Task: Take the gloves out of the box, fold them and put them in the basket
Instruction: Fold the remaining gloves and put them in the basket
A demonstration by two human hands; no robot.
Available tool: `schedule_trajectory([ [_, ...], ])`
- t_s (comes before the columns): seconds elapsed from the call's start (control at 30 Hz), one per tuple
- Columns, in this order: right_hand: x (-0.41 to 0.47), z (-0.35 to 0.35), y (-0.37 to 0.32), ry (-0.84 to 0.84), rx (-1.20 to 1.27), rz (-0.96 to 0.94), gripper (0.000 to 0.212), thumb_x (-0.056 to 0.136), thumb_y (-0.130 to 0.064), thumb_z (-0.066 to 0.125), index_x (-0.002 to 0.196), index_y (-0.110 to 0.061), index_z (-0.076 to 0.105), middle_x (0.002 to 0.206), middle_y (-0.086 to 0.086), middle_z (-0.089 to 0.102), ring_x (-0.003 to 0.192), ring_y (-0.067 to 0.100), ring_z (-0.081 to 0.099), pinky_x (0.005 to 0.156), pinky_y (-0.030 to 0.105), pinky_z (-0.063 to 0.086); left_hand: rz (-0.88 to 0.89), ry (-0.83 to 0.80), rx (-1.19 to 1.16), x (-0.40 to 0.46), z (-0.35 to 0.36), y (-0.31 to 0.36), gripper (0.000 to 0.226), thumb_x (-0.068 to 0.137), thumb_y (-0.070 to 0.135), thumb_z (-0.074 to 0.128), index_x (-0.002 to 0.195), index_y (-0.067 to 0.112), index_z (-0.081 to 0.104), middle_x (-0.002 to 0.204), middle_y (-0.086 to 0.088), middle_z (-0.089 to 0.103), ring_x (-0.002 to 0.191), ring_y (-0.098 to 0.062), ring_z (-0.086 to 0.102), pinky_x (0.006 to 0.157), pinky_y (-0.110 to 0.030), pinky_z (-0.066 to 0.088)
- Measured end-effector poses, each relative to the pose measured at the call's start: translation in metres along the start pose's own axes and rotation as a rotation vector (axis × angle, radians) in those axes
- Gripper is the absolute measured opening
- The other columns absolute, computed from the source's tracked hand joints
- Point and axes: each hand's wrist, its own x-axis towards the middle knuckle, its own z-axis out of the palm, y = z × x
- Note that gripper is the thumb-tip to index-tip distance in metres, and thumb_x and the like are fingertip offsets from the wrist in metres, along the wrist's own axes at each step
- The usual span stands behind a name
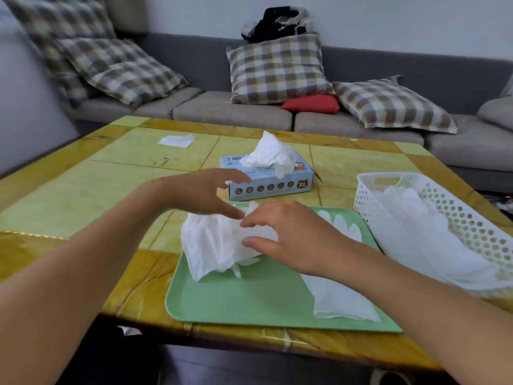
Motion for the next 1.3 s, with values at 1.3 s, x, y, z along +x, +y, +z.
schedule_trajectory([
  [1.3, -0.055, -0.049, 0.076, 0.272, 1.786, 0.774, 0.041, 0.101, -0.024, 0.047, 0.132, -0.001, 0.063, 0.106, 0.012, 0.067, 0.088, 0.024, 0.069, 0.071, 0.038, 0.062, 0.073, 0.189, -0.023, -0.02, 0.015, -0.024, 0.078, 0.062, 0.053, 0.063, 0.137, 0.042, 0.046, 0.134, 0.015, 0.047, 0.126, -0.011, 0.044, 0.101, -0.036, 0.043],
])
